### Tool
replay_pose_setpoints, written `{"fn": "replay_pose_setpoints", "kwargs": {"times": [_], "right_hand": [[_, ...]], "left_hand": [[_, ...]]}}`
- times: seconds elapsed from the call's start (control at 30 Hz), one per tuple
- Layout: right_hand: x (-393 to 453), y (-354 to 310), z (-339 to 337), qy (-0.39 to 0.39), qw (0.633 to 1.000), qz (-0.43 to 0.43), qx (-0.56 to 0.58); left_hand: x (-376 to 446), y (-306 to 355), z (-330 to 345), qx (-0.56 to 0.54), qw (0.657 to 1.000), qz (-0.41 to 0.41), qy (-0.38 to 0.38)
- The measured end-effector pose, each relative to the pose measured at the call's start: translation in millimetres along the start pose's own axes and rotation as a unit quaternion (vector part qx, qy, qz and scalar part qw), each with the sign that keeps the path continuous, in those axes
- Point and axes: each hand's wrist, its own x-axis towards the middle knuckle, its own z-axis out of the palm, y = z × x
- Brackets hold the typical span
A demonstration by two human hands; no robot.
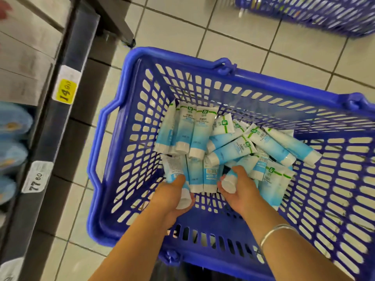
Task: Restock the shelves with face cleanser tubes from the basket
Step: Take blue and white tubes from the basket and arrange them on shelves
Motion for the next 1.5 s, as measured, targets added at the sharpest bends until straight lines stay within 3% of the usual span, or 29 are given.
{"fn": "replay_pose_setpoints", "kwargs": {"times": [0.13, 0.33, 0.67, 0.97, 1.13, 1.4, 1.5], "right_hand": [[-38.4, -9.5, -20.0, -0.026, 0.998, -0.002, -0.065], [-126.9, -19.2, -23.7, -0.106, 0.989, -0.021, -0.097], [-364.6, -27.2, 24.1, -0.250, 0.951, -0.105, -0.148], [-569.6, -12.2, 56.4, -0.387, 0.881, -0.163, -0.219], [-648.2, 10.9, 52.9, -0.453, 0.827, -0.172, -0.285], [-730.6, 70.6, 21.5, -0.540, 0.739, -0.138, -0.378], [-752.7, 105.5, 1.1, -0.552, 0.710, -0.120, -0.420]], "left_hand": [[-37.5, 1.7, -5.3, -0.010, 0.997, 0.029, -0.064], [-121.5, 6.8, -23.7, -0.020, 0.989, 0.132, -0.057], [-325.7, 41.7, -97.4, -0.004, 0.953, 0.270, -0.138], [-505.4, 47.3, -170.8, -0.218, 0.910, 0.306, -0.178], [-574.7, 7.0, -202.1, -0.287, 0.868, 0.370, -0.163], [-636.0, -109.6, -255.2, -0.443, 0.772, 0.437, -0.133], [-655.7, -156.7, -272.6, -0.460, 0.750, 0.468, -0.080]]}}
